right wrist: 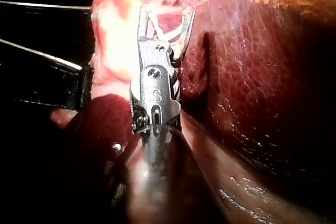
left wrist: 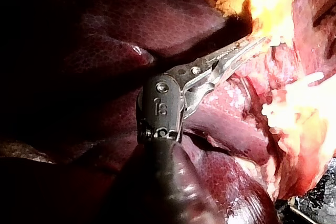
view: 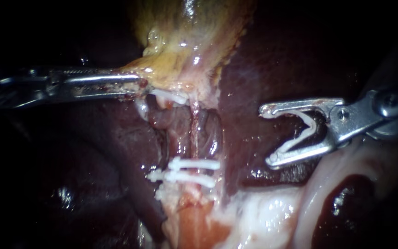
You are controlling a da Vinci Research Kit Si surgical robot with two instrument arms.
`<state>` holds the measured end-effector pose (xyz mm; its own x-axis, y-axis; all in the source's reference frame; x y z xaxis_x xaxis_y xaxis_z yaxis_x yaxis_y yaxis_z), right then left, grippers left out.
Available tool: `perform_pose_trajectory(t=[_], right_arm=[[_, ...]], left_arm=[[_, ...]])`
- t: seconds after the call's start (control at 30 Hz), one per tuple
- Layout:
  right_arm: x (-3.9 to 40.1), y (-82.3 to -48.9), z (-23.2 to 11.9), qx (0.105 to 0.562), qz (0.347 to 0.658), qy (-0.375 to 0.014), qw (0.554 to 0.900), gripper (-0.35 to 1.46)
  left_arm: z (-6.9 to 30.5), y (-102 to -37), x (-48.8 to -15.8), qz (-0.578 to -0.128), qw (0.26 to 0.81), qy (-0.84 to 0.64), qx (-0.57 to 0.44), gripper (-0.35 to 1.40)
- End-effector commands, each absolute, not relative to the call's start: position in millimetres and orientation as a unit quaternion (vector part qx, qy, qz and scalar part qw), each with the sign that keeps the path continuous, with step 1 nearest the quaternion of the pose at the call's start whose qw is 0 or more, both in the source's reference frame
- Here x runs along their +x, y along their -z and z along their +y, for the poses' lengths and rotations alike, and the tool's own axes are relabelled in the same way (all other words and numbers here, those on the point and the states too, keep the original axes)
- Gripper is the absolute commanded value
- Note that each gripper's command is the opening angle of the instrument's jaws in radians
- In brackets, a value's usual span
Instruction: Clipping third clip right tube
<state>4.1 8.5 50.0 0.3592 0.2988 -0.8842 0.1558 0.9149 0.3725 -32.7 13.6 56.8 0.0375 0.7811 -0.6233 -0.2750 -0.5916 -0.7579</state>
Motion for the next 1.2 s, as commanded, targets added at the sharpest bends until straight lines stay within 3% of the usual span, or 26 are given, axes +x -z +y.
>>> perform_pose_trajectory(t=[0.03, 0.4, 0.6, 0.93, 1.2], right_arm=[[4.2, -50.0, 8.5, 0.201, 0.564, -0.045, 0.799, 0.50], [4.2, -50.0, 8.5, 0.201, 0.564, -0.045, 0.799, 0.50], [5.1, -50.0, 8.8, 0.200, 0.563, -0.048, 0.800, 0.50], [12.6, -52.4, 10.2, 0.275, 0.523, -0.202, 0.781, 0.49], [17.5, -55.5, 9.9, 0.287, 0.510, -0.246, 0.773, 0.49]], left_arm=[[13.6, -56.7, -32.6, -0.212, 0.399, -0.661, -0.600, -0.35], [17.6, -52.2, -26.0, -0.204, 0.412, -0.650, -0.605, -0.35], [17.5, -52.1, -25.7, -0.201, 0.412, -0.650, -0.606, -0.35], [17.2, -52.0, -26.2, -0.199, 0.413, -0.650, -0.606, -0.35], [17.2, -52.1, -26.6, -0.196, 0.414, -0.650, -0.606, -0.35]])
